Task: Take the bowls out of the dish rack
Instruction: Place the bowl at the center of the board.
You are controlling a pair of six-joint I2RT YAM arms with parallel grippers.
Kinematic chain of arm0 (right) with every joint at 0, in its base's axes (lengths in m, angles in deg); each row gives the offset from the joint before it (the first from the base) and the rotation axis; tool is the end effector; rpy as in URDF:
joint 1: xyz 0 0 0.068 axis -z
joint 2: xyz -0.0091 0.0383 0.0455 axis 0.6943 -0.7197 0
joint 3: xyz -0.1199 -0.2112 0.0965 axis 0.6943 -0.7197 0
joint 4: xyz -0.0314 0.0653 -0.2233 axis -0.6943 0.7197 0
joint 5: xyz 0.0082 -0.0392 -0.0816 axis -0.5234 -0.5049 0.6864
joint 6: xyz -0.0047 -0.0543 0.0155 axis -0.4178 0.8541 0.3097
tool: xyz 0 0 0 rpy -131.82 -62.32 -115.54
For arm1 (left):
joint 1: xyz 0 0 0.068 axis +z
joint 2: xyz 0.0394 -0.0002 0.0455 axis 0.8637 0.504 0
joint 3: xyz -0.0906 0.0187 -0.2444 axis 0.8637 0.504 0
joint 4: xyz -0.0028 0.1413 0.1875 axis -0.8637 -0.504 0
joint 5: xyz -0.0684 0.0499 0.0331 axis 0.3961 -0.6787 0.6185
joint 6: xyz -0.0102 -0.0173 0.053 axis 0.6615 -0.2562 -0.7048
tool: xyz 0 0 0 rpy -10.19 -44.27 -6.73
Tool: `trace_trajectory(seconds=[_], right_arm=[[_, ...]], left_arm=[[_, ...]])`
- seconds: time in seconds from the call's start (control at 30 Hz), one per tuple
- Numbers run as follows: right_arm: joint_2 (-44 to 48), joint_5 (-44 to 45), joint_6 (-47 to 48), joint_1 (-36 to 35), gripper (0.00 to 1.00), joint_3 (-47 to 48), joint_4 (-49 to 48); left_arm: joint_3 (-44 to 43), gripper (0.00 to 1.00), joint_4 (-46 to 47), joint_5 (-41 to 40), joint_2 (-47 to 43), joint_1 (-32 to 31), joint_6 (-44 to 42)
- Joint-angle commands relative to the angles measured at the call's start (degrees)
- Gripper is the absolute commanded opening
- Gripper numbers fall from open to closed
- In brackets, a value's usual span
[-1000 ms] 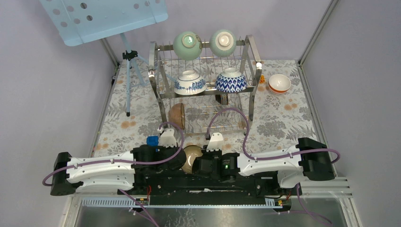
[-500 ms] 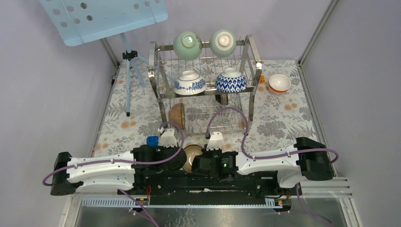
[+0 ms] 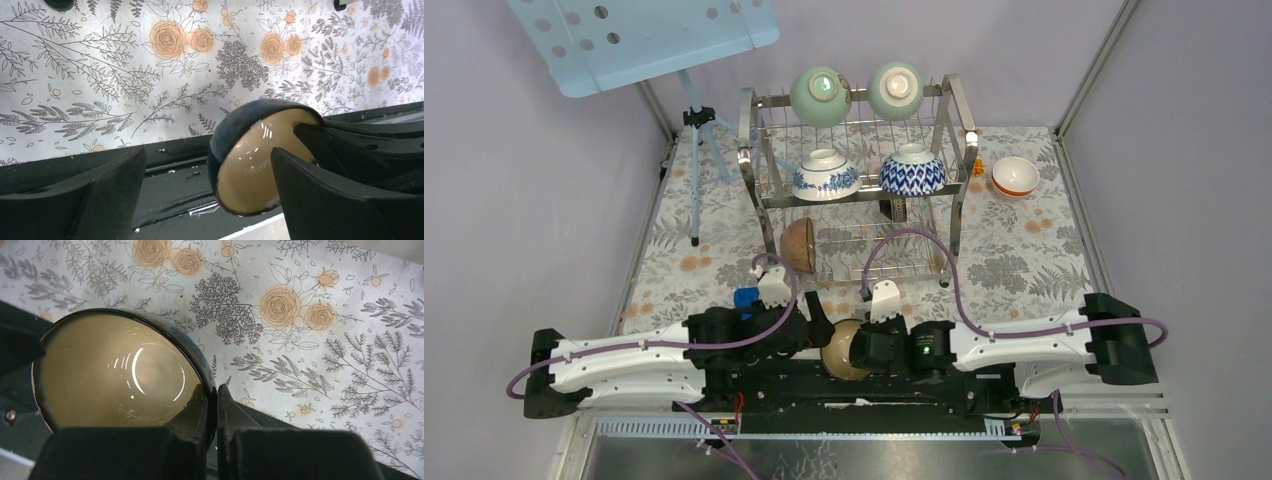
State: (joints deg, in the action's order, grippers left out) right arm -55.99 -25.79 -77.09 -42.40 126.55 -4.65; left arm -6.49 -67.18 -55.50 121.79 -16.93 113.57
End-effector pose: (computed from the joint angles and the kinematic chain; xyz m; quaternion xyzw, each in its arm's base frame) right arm 0.0402 0.2411 0.2187 -0.1595 0.8969 0.1368 0.3890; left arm 0.0490 -0.1226 0.2381 -0.0556 0.9225 -0.2261 0.3078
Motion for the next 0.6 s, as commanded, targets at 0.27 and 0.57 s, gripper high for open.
trace_trajectory(seconds=[0.27,0.57], right_arm=[[18.95,9.69,3.29,-0.22,0.0,1.62,16.5],[26.87,20.67,-14.1,5.31,0.0,5.51,38.18]], left_arm=[[-0.24,0.99,-1.11,-5.44,-4.66,-0.12,-0.27],[0.35,0.99,-1.55,-7.24,-5.09,-0.08,1.19]])
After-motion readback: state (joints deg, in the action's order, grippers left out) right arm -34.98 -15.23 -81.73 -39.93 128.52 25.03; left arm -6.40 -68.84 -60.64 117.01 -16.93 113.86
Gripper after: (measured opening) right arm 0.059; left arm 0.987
